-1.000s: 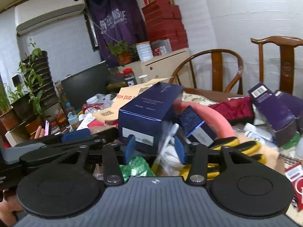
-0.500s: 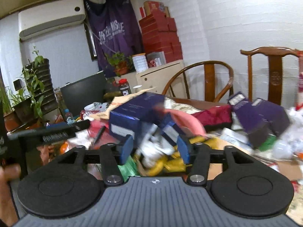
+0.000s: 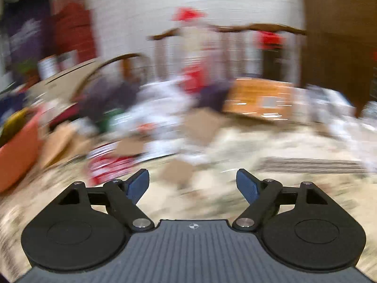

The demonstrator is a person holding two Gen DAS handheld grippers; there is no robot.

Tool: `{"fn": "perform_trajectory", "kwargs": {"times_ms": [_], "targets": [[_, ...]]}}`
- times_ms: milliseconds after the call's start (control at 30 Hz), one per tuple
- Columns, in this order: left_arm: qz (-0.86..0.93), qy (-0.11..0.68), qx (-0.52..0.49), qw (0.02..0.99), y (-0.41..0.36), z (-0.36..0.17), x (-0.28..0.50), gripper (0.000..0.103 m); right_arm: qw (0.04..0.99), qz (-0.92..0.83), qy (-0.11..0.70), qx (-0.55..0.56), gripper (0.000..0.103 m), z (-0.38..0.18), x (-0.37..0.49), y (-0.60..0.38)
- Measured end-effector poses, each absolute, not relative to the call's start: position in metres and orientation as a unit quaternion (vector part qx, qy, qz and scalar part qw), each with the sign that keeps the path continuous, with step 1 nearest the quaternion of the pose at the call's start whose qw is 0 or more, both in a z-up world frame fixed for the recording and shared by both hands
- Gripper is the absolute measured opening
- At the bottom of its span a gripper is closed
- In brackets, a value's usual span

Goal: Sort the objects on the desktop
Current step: 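Lower the right gripper onto the wrapped orange package and grasp it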

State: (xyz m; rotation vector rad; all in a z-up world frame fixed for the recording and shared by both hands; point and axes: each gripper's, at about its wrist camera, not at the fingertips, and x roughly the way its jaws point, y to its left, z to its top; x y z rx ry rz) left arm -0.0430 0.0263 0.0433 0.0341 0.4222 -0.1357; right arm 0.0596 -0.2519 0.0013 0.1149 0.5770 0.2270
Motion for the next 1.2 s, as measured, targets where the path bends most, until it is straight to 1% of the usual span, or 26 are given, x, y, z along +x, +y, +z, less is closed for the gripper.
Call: {"fn": "perform_trajectory", "kwargs": {"times_ms": [100,200,233,267,467,600,667,700,733,767,800,833,933,1000,1067,1100,1133,1167,1200], "targets": [[-0.067,0.213,0.018,0.975,0.008,0.024,-0.016,0.103,0.952,0.069,0.281,0.099,0.084,0.008,0.099,-0.3],[-0.062,0.206,0.02,0.976,0.007,0.009,-0.007,0.103,0.955,0.044,0.267,0.122,0.085,0.019,0.14,-0.327],[-0.062,0.207,0.023,0.976,0.009,0.004,-0.005,0.103,0.955,0.044,0.265,0.126,0.088,0.022,0.154,-0.331],[-0.062,0.209,0.025,0.976,0.011,0.001,-0.003,0.103,0.955,0.046,0.265,0.128,0.09,0.024,0.167,-0.334],[-0.06,0.22,0.017,0.973,0.022,-0.004,-0.005,0.103,0.954,0.069,0.267,0.115,0.09,0.025,0.227,-0.334],[-0.064,0.218,0.012,0.974,0.025,-0.001,-0.007,0.103,0.943,0.107,0.296,0.107,0.091,0.014,0.25,-0.33],[-0.061,0.22,0.012,0.974,0.025,0.0,-0.006,0.103,0.937,0.133,0.307,0.102,0.09,0.01,0.251,-0.325],[-0.061,0.222,0.009,0.973,0.026,0.0,-0.006,0.103,0.935,0.135,0.313,0.095,0.086,0.009,0.249,-0.323],[-0.062,0.224,0.006,0.973,0.027,0.0,-0.005,0.103,0.933,0.132,0.325,0.082,0.079,0.007,0.244,-0.317],[-0.063,0.226,0.002,0.972,0.027,0.001,-0.005,0.103,0.928,0.133,0.34,0.071,0.075,0.004,0.24,-0.311],[-0.064,0.227,0.0,0.972,0.028,0.001,-0.005,0.103,0.925,0.137,0.349,0.064,0.074,0.0,0.232,-0.306],[-0.063,0.226,-0.002,0.972,0.029,0.001,-0.006,0.103,0.928,0.145,0.337,0.061,0.074,-0.001,0.218,-0.301],[-0.061,0.221,-0.002,0.973,0.029,0.003,-0.007,0.103,0.898,0.243,0.355,0.09,0.073,-0.005,0.177,-0.287],[-0.062,0.22,-0.005,0.974,0.03,0.004,-0.008,0.103,0.877,0.29,0.375,0.081,0.073,-0.007,0.144,-0.272],[-0.063,0.219,-0.013,0.974,0.032,0.005,-0.009,0.103,0.886,0.299,0.348,0.059,0.073,0.002,0.109,-0.261],[-0.065,0.219,-0.016,0.973,0.033,0.006,-0.009,0.103,0.898,0.293,0.327,0.044,0.074,0.01,0.096,-0.259],[-0.067,0.219,-0.019,0.973,0.033,0.007,-0.009,0.103,0.91,0.282,0.303,0.026,0.085,0.019,0.087,-0.257],[-0.066,0.219,-0.021,0.973,0.034,0.007,-0.009,0.103,0.923,0.264,0.279,0.005,0.092,0.027,0.083,-0.254],[-0.064,0.219,-0.021,0.973,0.034,0.007,-0.009,0.103,0.934,0.243,0.262,-0.015,0.102,0.032,0.084,-0.251]]}}
